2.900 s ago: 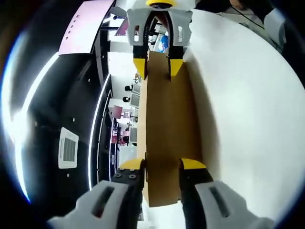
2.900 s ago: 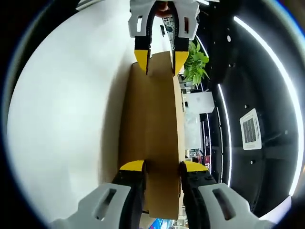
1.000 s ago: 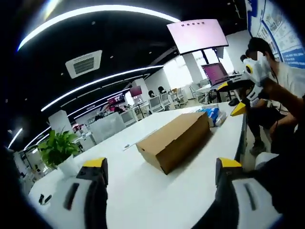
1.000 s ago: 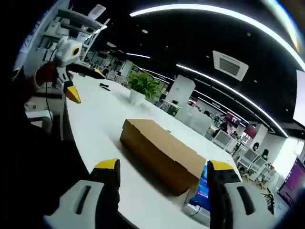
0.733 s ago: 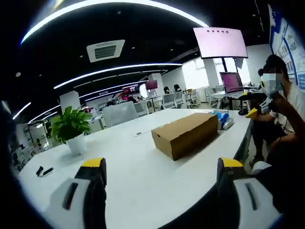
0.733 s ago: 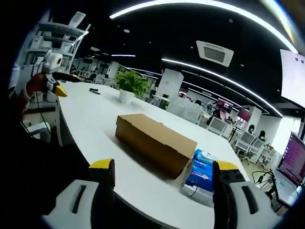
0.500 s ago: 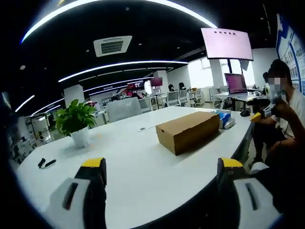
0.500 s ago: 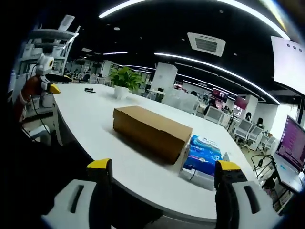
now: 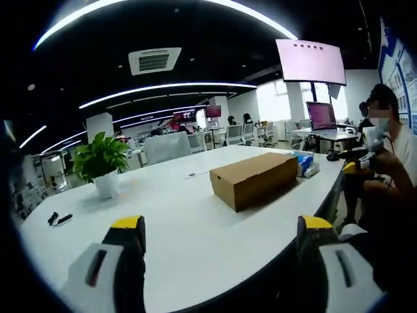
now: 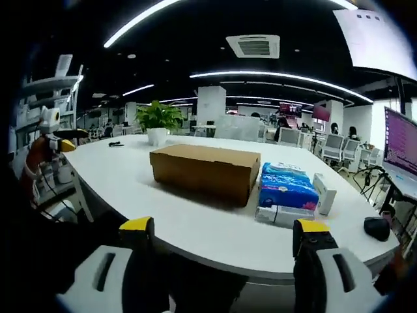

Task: Operate the shoe box by opening the lid, removing the specified soft item, and placing it in the target area until the item is outside and the box remains undamaged.

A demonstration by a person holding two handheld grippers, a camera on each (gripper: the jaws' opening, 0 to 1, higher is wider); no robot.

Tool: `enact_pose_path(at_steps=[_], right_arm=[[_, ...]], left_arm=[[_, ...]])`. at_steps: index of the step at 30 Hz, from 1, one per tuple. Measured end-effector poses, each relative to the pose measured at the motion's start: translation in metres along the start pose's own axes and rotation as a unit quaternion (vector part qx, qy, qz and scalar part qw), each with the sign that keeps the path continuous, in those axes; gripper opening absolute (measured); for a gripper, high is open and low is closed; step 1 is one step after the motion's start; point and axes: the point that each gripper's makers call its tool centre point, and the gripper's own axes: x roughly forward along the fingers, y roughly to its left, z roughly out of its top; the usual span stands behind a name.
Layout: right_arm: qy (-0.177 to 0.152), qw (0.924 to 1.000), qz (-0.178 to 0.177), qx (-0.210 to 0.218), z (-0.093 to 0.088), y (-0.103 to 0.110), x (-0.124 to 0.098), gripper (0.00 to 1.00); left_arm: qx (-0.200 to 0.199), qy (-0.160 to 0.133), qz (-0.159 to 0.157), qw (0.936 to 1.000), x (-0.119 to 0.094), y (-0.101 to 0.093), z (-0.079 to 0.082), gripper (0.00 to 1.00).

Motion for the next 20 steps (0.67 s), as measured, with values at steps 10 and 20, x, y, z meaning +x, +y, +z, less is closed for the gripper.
enact_pose_path(at_steps=[10,20], right_arm=[[0.009,0.9999,0.012,0.001,0.0005,0.0101,0.0037,0.89],[0.009,0.9998,0.005,0.016,-0.0041,0.0026,0.0003,0.88]], left_arm=[[-0.007,-0.003,-0.005,1.0000,-0.0034,0.0005,0.0006,0.99],[-0.013,0.006,-0.009,0.9999,-0.0018,-0.0033,-0.0050,0.99]])
